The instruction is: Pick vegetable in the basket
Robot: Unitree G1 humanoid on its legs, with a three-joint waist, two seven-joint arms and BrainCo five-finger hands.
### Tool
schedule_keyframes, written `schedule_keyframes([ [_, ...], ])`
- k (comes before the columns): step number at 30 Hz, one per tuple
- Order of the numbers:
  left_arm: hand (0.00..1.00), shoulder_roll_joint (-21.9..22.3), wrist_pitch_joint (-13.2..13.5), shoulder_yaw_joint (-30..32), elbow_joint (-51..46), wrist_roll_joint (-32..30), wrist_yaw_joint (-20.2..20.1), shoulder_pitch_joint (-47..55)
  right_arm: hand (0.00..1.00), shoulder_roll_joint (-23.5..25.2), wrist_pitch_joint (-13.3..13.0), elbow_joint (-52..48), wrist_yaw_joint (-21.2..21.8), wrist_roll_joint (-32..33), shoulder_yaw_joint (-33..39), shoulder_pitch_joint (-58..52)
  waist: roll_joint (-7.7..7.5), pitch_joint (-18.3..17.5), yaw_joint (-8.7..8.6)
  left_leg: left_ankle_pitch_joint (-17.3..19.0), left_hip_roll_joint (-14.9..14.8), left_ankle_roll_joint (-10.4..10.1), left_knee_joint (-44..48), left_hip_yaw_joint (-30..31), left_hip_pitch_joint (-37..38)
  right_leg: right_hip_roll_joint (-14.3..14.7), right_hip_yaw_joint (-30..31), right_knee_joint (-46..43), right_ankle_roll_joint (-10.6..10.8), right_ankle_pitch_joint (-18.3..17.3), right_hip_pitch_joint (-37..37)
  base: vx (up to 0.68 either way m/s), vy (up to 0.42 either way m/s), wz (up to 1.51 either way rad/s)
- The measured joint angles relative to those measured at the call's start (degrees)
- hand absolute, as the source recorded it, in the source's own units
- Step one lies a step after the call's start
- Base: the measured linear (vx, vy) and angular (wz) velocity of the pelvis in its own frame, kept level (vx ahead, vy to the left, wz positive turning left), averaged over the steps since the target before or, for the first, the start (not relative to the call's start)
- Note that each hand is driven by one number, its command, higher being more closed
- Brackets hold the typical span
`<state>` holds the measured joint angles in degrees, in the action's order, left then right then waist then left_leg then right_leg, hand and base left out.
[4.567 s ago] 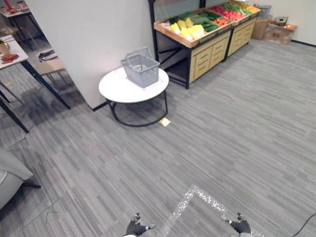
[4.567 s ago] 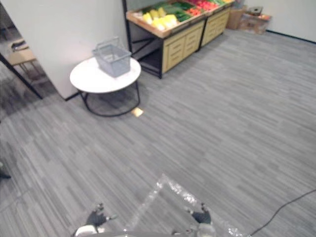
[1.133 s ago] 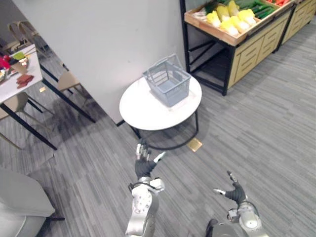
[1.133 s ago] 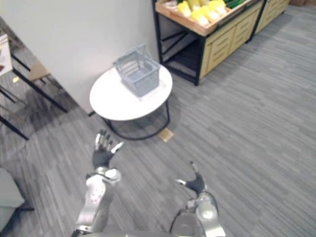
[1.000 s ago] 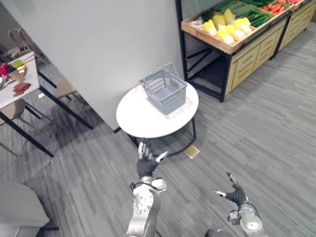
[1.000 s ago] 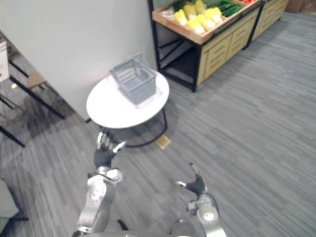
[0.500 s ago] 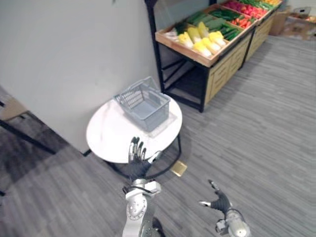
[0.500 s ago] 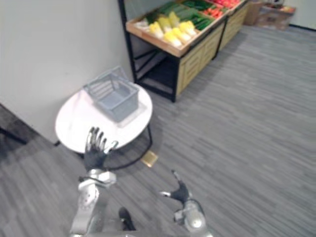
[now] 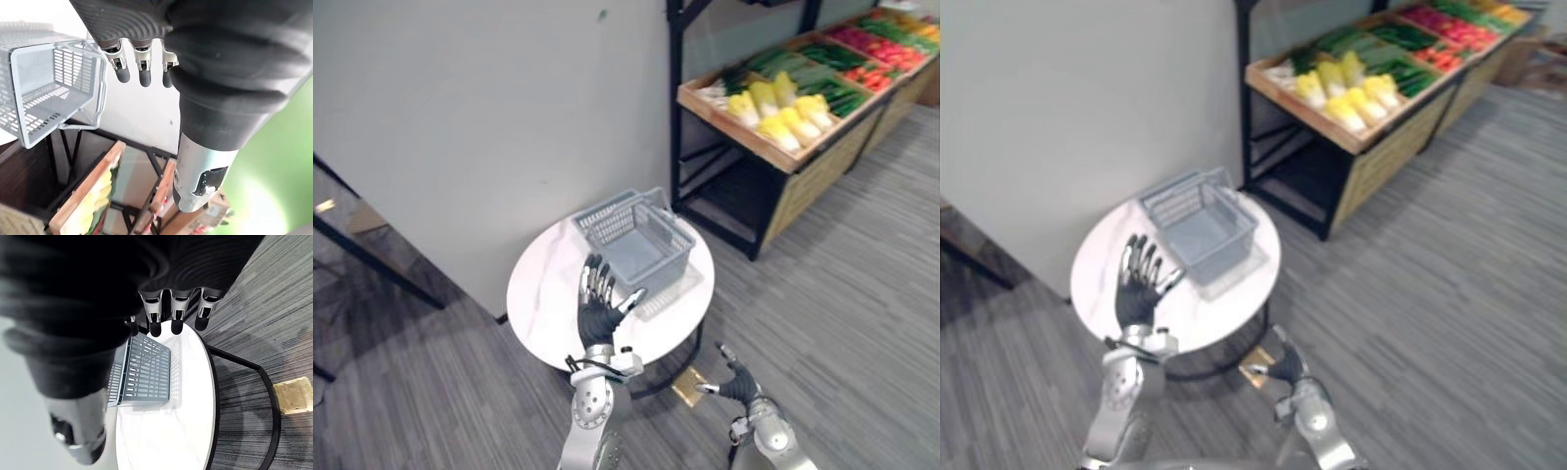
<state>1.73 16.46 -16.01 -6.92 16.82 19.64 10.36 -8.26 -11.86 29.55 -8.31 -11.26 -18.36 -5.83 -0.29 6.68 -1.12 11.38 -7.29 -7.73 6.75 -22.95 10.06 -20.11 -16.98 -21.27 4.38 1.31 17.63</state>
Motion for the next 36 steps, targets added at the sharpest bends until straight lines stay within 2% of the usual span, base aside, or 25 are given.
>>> schedule_keyframes([
  [1,0.0,0.9,-0.3,-0.7,0.5,0.4,-0.2,0.0,0.0,-1.4,0.4,-0.1,0.0,0.0,0.8,0.3,3.22,0.1,1.11,-1.7,-1.4,-1.4,-2.5,-0.6,0.4,2.1,-0.8,0.9,-0.2,0.2,-0.9,0.31,-0.244,0.37],
  [3,0.0,0.7,-0.4,-2.8,0.6,0.4,-0.9,-2.2,0.0,-2.5,0.7,-0.7,-0.1,0.0,3.4,1.0,5.13,1.0,1.03,-4.6,-0.6,-1.0,-4.7,-0.7,0.3,1.9,1.0,-2.3,-1.0,-0.8,-0.6,0.15,-0.066,0.39],
  [4,0.0,0.6,-0.3,-3.8,0.6,0.4,-1.7,-3.0,0.0,-2.7,1.1,-0.7,-0.1,0.0,4.2,0.8,5.19,1.0,0.99,-6.0,-0.2,-0.7,-5.1,-1.3,0.8,1.7,2.1,-4.4,-1.0,-1.8,-0.8,0.12,-0.056,0.63],
  [5,0.0,0.7,-0.2,-4.0,0.3,0.4,-2.5,-3.7,0.0,-2.8,1.2,-1.2,0.0,0.0,4.3,0.4,4.48,0.9,1.02,-7.2,-0.2,-0.9,-5.8,-1.1,2.0,1.1,1.8,-6.6,-0.3,-3.7,-1.4,0.17,-0.119,0.54],
  [7,0.0,0.9,0.4,-2.7,0.6,0.4,-2.6,-4.0,0.0,-2.9,1.0,-3.6,0.2,0.0,3.8,0.0,3.71,0.5,1.02,-6.8,-0.3,-1.4,-5.3,0.5,2.2,0.3,0.9,-6.8,1.9,-8.5,-3.2,0.18,-0.187,0.39],
  [8,0.0,1.1,0.5,-2.1,1.1,0.4,-2.5,-3.9,0.0,-3.0,1.0,-3.9,0.2,0.0,3.8,0.0,3.6,1.0,0.8,-6.1,-1.1,-2.0,-3.7,1.4,1.4,0.3,-0.2,-5.9,2.3,-9.6,-4.1,0.11,-0.173,0.5],
  [11,0.0,1.3,0.5,-0.6,2.2,0.4,-2.0,-2.9,0.0,-2.9,1.1,-3.9,1.2,0.0,2.3,-1.3,2.64,1.7,0.1,-5.9,-4.1,-2.1,10.3,4.0,-6.1,0.1,-5.0,-2.9,2.2,-10.7,-7.9,0.05,-0.168,0.67],
  [12,0.0,1.3,0.7,0.0,2.2,0.5,-1.4,-2.8,0.0,-3.3,1.1,-3.9,1.7,0.0,1.3,-1.6,2.7,1.7,0.23,-6.6,-5.9,-1.0,16.8,4.4,-9.3,0.4,-6.5,-2.5,1.8,-11.0,-9.3,0.05,-0.146,0.39],
  [13,0.0,1.3,1.2,0.5,2.2,0.6,-1.0,-2.8,0.0,-3.3,1.1,-3.9,1.8,0.1,0.9,-1.7,2.81,1.7,0.27,-8.3,-7.2,1.4,21.1,3.8,-11.2,0.5,-7.6,-2.0,1.7,-11.4,-10.7,0.06,-0.132,0.33],
  [15,0.0,1.3,1.7,0.5,2.2,1.0,-0.6,-2.2,0.0,-3.4,1.1,-3.9,2.3,0.1,0.3,-1.7,3.14,1.7,0.3,-11.9,-9.2,5.2,23.7,-0.2,-11.9,1.1,-8.9,0.4,1.6,-11.4,-13.2,0.08,-0.122,0.24],
  [16,0.0,1.3,1.8,0.4,2.2,1.0,-0.5,-1.6,0.0,-3.5,1.0,-3.9,2.5,0.1,0.2,-1.8,3.29,1.6,0.28,-14.8,-10.3,5.9,23.7,-3.0,-11.8,1.6,-10.1,2.3,1.6,-11.3,-15.2,0.13,-0.176,0.33],
  [18,0.0,1.3,1.8,0.0,2.1,1.0,-0.2,-1.3,0.0,-3.8,1.0,-4.3,2.5,0.1,0.2,-2.2,3.33,1.6,-0.33,-18.8,-12.7,5.9,23.9,-7.0,-11.6,3.1,-12.5,5.6,0.9,-10.9,-18.2,0.13,-0.172,0.48],
  [19,0.0,1.2,1.8,0.0,2.1,1.0,-0.3,-1.3,0.0,-3.7,1.0,-4.5,2.5,0.1,0.2,-2.3,3.17,1.8,-0.38,-21.2,-14.7,5.4,24.9,-9.0,-12.3,4.1,-13.7,7.5,-0.7,-9.7,-20.1,0.13,-0.176,0.43],
  [20,0.0,1.2,1.8,0.0,2.1,1.0,-0.3,-1.3,0.0,-3.9,1.0,-4.6,2.5,0.1,0.2,-2.3,3.24,1.7,-0.3,-21.6,-15.6,4.9,25.3,-10.1,-12.7,4.4,-14.4,8.2,-0.8,-9.7,-20.7,0.14,-0.164,0.34],
  [21,0.0,1.1,1.8,-0.7,2.1,1.0,-0.5,-1.4,0.0,-4.3,1.0,-5.2,2.2,0.1,0.7,-2.3,3.17,1.7,-0.37,-19.6,-15.7,2.9,24.4,-11.5,-12.8,4.3,-15.5,9.1,-1.2,-9.7,-21.5,0.14,-0.158,0.27],
  [22,0.0,1.1,1.8,-1.3,1.8,0.9,-0.9,-1.5,0.0,-4.6,1.0,-6.6,1.6,0.0,1.7,-2.3,3.18,1.7,-0.63,-18.2,-14.5,1.2,21.2,-13.0,-12.8,4.3,-16.4,10.1,-1.3,-9.6,-22.1,0.1,-0.094,0.28],
  [26,0.0,1.1,1.8,-1.9,0.1,0.9,-1.4,-1.6,0.0,-4.9,1.0,-8.9,0.6,-0.1,2.6,-1.9,3.12,1.8,-1.32,-18.2,-9.5,0.0,4.0,-12.2,-11.5,4.2,-17.8,10.7,-1.3,-9.4,-23.0,0.1,0.016,0.17],
  [28,0.0,1.1,1.8,-1.8,-0.7,0.9,-1.4,-1.6,0.0,-4.9,1.0,-9.2,0.2,-0.4,2.2,-1.1,3.21,1.7,-1.42,-21.4,-7.7,0.4,-1.8,-12.0,-10.9,4.3,-17.3,10.9,-0.6,-9.0,-23.0,0.07,0.123,-0.11],
  [29,0.0,1.1,1.8,-1.8,-1.2,0.9,-1.4,-1.5,0.0,-5.0,1.0,-9.8,0.0,-1.9,2.1,-0.7,3.71,1.5,-1.35,-27.1,-6.8,2.2,-2.6,-12.0,-10.9,4.8,-16.8,11.4,0.2,-8.6,-23.0,0.11,0.169,-0.13],
  [30,0.0,1.1,1.8,-1.6,-1.3,0.9,-1.5,-1.6,0.0,-4.9,1.1,-10.2,0.0,-2.6,2.0,-0.4,3.83,1.1,-1.43,-25.6,-6.4,3.3,-3.1,-12.7,-10.6,5.0,-16.3,11.9,1.1,-8.1,-23.2,0.15,0.19,-0.05],
  [32,0.0,1.0,1.8,-1.3,-1.8,0.9,-1.6,-1.7,0.0,-4.3,1.1,-11.9,-0.3,-4.8,1.4,0.4,1.53,1.1,-1.54,-25.2,-4.1,3.7,-4.9,-12.5,-10.2,3.9,-15.6,14.3,3.4,-6.5,-23.4,0.12,0.157,0.01],
  [33,0.0,1.0,1.8,-1.0,-1.8,0.9,-1.6,-1.6,0.0,-4.2,1.1,-12.6,-0.3,-5.7,0.1,1.2,1.01,1.3,-1.34,-24.3,-3.5,5.0,-5.6,-12.6,-9.8,3.9,-15.5,15.8,3.8,-5.3,-23.9,0.06,0.102,-0.02],
  [36,0.0,0.8,1.8,-1.1,-1.9,0.9,-2.0,-1.5,0.0,-4.2,1.1,-13.6,-0.4,-7.1,-1.4,2.8,1.35,1.2,-0.86,-21.0,-2.7,4.8,-7.4,-12.8,-7.8,4.0,-15.1,16.9,4.8,-4.7,-25.0,0.05,0.149,-0.06],
])
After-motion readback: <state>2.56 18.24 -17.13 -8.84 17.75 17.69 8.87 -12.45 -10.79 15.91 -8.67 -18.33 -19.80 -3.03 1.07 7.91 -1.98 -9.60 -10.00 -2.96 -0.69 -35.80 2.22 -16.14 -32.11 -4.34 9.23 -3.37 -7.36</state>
